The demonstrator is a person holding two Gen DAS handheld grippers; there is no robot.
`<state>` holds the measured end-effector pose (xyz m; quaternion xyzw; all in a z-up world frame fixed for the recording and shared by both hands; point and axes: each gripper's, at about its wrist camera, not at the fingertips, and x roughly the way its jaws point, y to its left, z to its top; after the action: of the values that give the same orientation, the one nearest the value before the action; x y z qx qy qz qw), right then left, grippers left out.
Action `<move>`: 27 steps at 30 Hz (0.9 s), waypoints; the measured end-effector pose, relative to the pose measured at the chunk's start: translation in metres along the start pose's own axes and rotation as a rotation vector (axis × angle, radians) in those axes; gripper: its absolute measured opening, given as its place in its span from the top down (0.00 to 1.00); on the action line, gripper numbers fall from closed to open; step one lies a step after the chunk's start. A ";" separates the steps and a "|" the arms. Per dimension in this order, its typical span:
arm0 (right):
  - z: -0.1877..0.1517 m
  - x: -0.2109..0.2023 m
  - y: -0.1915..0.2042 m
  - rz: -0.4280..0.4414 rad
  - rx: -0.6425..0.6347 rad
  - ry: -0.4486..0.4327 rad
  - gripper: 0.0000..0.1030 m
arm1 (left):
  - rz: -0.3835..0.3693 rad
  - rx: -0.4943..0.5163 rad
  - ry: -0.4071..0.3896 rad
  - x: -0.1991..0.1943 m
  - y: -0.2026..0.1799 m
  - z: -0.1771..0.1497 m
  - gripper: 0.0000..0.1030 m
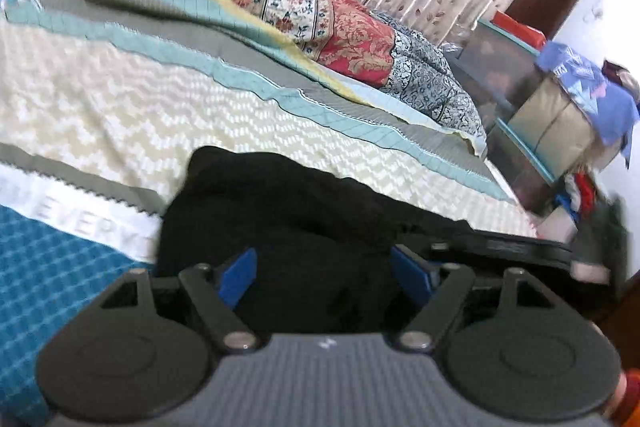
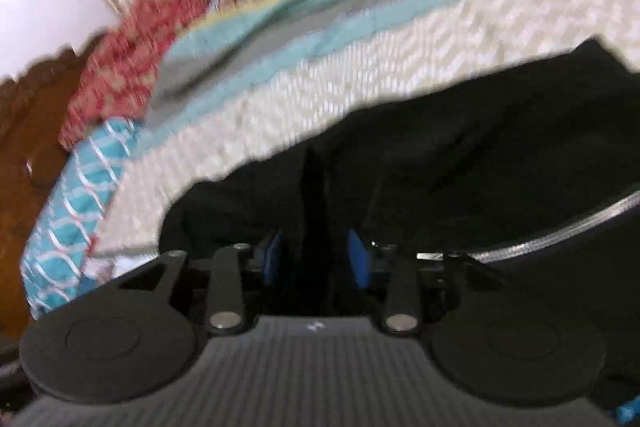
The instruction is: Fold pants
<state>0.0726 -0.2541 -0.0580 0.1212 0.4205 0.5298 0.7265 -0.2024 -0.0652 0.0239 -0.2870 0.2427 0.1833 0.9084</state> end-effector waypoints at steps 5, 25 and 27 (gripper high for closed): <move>0.017 -0.066 -0.034 -0.102 0.064 -0.247 0.42 | 0.199 0.105 0.206 0.058 0.011 -0.012 0.29; -0.021 -0.104 -0.061 -0.216 -0.041 -0.259 0.82 | -0.111 0.318 0.286 0.118 -0.190 0.045 0.09; -0.025 -0.098 -0.034 -0.234 -0.172 -0.262 0.82 | -0.100 0.361 0.328 0.134 -0.212 0.041 0.07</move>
<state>0.0688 -0.3598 -0.0472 0.0767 0.2866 0.4554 0.8394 0.0205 -0.1773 0.0717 -0.1577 0.4010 0.0428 0.9014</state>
